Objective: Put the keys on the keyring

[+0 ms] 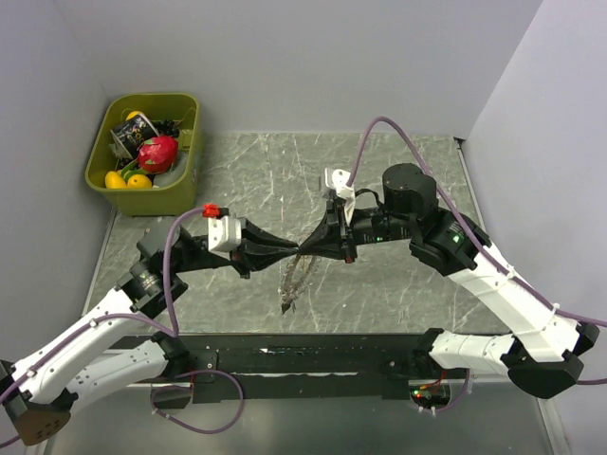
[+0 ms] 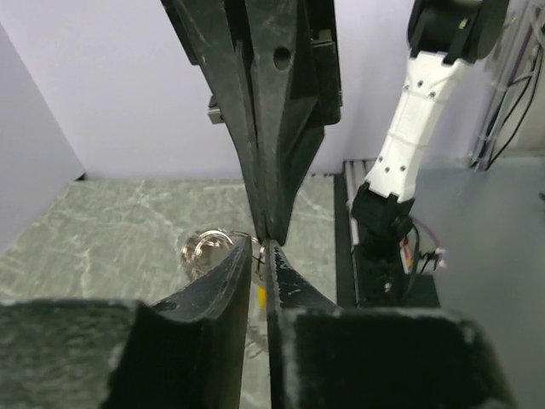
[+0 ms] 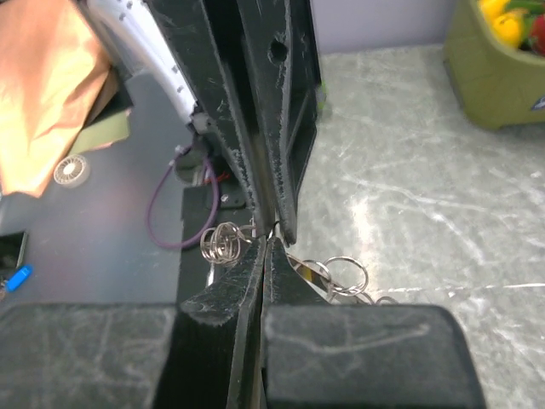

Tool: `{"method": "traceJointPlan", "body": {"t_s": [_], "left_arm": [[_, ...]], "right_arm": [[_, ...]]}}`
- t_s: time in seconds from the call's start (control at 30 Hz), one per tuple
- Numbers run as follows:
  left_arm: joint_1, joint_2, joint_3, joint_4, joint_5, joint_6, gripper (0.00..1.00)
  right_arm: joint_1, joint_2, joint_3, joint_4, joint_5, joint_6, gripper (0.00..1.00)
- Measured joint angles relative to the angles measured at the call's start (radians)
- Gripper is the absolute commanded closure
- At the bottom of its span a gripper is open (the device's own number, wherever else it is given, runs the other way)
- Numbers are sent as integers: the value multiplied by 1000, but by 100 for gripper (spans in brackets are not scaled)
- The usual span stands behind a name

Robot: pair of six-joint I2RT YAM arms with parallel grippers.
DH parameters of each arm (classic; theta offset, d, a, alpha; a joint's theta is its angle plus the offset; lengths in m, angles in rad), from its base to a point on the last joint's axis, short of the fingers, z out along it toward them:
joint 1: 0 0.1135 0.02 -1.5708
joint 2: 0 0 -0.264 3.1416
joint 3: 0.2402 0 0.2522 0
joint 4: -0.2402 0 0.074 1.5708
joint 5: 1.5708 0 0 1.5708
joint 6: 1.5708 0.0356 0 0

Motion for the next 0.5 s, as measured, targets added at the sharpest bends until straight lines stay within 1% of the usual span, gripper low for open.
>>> {"method": "traceJointPlan", "body": {"t_s": [0.1, 0.23, 0.37, 0.5], "left_arm": [[0, 23, 80, -156, 19, 93, 67], [-3, 57, 147, -314, 52, 186, 65], [-3, 98, 192, -432, 72, 255, 68], [-2, 135, 219, -512, 74, 303, 75]], "right_arm": [[0, 16, 6, -37, -1, -16, 100], [0, 44, 6, -83, 2, -33, 100], [0, 63, 6, -114, 10, -43, 100], [0, 61, 6, -120, 22, -51, 100]]}}
